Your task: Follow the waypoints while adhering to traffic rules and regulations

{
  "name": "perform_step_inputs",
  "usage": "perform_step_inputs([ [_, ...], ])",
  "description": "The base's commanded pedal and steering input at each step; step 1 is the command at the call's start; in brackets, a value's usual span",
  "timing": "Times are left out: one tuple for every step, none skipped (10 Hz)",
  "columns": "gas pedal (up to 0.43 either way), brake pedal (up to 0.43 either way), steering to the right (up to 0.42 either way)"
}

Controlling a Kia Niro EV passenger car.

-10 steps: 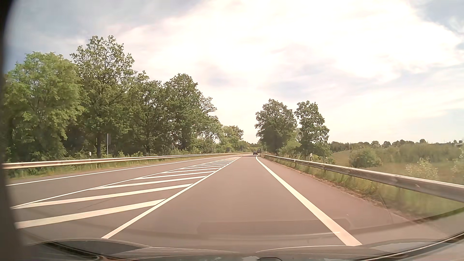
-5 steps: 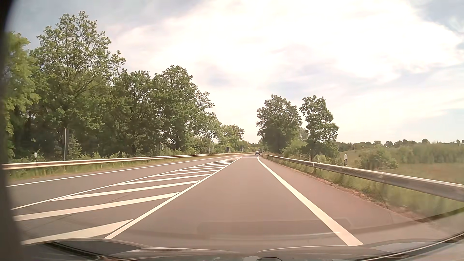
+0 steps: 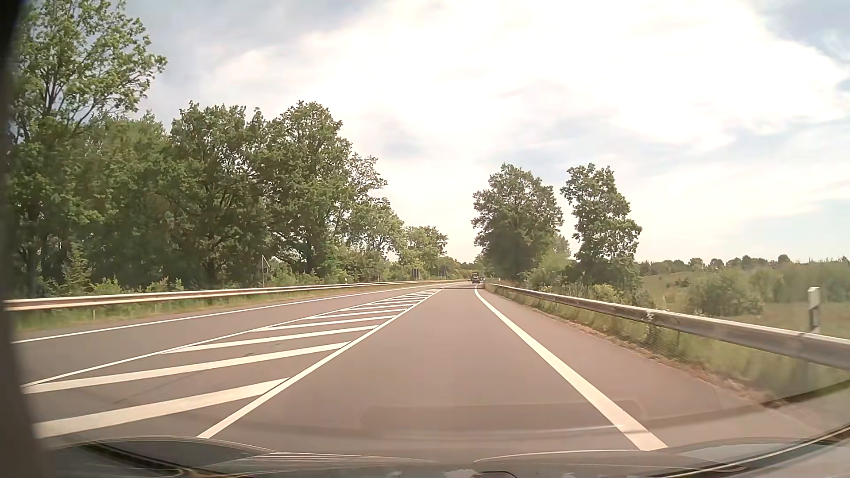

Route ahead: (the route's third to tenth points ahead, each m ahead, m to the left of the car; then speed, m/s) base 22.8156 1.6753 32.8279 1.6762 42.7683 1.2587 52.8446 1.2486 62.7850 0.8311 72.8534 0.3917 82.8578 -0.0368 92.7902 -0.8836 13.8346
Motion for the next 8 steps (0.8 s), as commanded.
perform_step_inputs([
  [0.169, 0.0, 0.0],
  [0.157, 0.0, 0.0],
  [0.157, 0.0, 0.0],
  [0.157, 0.0, 0.0],
  [0.157, 0.0, 0.0],
  [0.157, 0.0, 0.001],
  [0.157, 0.0, 0.001],
  [0.157, 0.0, 0.001],
])
